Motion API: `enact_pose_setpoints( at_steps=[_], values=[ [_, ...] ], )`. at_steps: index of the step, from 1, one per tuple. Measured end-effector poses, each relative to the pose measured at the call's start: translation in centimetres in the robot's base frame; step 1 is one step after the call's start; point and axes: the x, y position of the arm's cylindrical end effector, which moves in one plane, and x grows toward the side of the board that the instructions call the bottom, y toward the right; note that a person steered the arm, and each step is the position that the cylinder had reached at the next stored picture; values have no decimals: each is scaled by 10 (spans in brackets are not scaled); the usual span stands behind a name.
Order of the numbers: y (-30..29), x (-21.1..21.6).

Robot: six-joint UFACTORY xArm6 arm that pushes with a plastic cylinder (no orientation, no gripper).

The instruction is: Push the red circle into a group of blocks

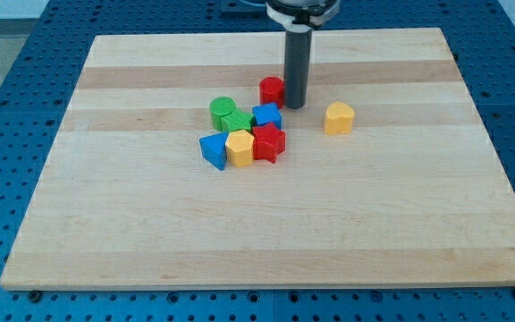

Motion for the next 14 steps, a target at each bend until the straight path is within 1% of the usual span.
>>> enact_pose_setpoints(
  at_steps=[1,2,3,4,5,7,10,12,13,14],
  values=[
    [-5,0],
    [48,-1],
    [49,-47],
    [31,-52],
    [25,-39],
    [-11,18],
    [-10,-29],
    [-41,-27],
    [-49,-17],
    [-38,-66]
  ],
)
